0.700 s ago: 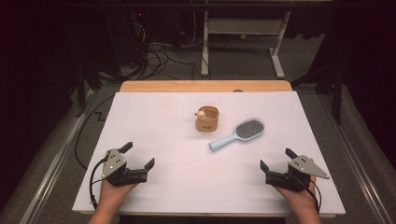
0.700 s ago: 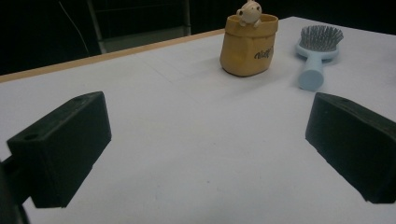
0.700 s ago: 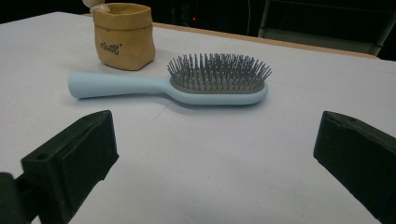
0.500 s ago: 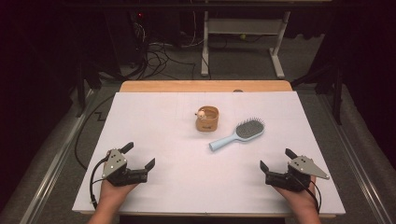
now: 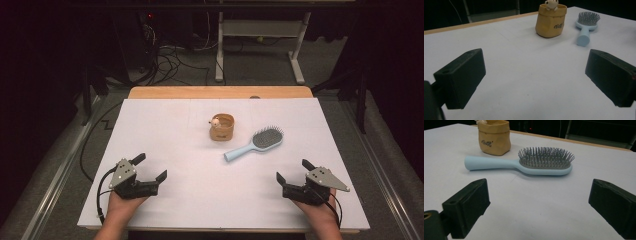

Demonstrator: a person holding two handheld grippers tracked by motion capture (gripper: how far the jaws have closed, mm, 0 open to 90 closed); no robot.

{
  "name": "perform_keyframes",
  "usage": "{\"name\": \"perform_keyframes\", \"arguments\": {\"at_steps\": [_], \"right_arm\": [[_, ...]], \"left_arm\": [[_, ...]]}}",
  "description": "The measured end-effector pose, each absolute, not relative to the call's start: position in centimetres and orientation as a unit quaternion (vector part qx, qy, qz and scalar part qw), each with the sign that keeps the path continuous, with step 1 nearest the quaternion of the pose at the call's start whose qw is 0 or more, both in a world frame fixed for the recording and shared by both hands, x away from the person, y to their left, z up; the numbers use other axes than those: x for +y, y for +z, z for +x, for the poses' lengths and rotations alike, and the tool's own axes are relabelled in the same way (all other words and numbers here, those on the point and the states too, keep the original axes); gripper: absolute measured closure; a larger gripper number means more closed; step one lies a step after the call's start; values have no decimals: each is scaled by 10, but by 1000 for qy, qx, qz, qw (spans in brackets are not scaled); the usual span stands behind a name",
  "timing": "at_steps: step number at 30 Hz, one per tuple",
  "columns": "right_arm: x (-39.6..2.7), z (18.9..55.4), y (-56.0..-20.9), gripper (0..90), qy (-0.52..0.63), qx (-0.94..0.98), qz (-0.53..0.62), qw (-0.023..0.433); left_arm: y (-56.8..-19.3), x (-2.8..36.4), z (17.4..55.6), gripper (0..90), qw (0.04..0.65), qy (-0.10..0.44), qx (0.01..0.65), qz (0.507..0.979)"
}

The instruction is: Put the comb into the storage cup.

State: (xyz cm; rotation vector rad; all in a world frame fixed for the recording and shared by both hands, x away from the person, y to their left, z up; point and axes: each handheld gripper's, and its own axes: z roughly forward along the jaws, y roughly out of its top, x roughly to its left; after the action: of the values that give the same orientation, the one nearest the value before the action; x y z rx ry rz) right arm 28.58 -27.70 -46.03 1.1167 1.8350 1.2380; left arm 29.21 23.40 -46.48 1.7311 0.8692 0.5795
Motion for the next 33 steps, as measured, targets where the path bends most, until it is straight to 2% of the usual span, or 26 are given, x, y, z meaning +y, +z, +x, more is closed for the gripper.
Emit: {"name": "perform_keyframes", "arguments": {"at_steps": [4,7,8,13,14,15,16,19,20,24,27,29,30,31,33], "right_arm": [[-276,285,-459,109,470,701,426,326],[-275,285,-459,175,469,702,428,324],[-275,285,-459,230,470,700,430,322],[-274,285,-459,311,475,698,433,315],[-273,286,-460,366,475,701,435,308],[-273,286,-460,366,475,701,435,308],[-273,287,-460,460,475,703,435,302],[-272,288,-460,552,477,705,434,295],[-272,288,-460,552,477,705,434,295],[-269,289,-460,674,468,705,444,295],[-268,289,-460,714,463,706,448,295],[-266,291,-461,824,460,709,450,290],[-266,291,-461,824,460,709,450,290],[-265,291,-461,875,460,710,452,284],[-263,292,-462,900,456,713,455,278]], "left_arm": [[-465,234,292,38,537,248,361,721],[-465,233,292,38,538,251,358,720],[-465,232,292,38,538,250,359,721],[-465,230,293,37,535,252,353,725],[-464,230,293,37,532,254,352,727],[-464,230,293,37,532,254,352,727],[-464,230,294,38,534,255,352,725],[-463,232,294,35,536,254,354,723],[-463,232,294,35,536,254,354,723],[-463,231,294,34,536,255,347,726],[-462,231,294,35,539,255,345,725],[-462,231,294,34,540,255,342,726],[-462,231,294,35,540,255,342,726],[-462,231,294,35,541,256,343,724],[-461,232,294,35,544,257,342,722]]}}
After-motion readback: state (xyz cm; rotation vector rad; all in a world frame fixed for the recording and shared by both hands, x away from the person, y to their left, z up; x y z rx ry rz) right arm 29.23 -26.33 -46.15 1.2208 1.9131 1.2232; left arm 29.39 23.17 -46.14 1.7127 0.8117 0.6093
